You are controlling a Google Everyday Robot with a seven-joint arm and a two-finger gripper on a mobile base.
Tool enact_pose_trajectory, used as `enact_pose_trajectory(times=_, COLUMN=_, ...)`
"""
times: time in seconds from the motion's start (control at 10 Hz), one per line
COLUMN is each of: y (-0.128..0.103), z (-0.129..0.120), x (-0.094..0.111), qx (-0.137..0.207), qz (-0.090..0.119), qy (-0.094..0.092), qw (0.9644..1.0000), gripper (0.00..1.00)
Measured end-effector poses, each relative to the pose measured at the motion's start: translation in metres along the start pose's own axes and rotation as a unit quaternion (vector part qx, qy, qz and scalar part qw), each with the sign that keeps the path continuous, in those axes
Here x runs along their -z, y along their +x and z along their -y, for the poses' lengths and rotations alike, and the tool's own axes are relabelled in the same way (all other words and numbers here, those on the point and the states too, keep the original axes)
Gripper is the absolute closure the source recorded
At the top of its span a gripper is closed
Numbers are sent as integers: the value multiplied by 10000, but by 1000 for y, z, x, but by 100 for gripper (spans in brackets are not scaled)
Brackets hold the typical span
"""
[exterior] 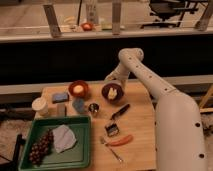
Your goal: Place banana in purple bowl
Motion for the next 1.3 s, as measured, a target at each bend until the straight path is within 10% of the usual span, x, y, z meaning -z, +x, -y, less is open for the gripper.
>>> enact_pose_trajectory(times=1.3, y=4, z=0, x=10, qx=140, qz=-46, qy=374, qw=9992, gripper=20)
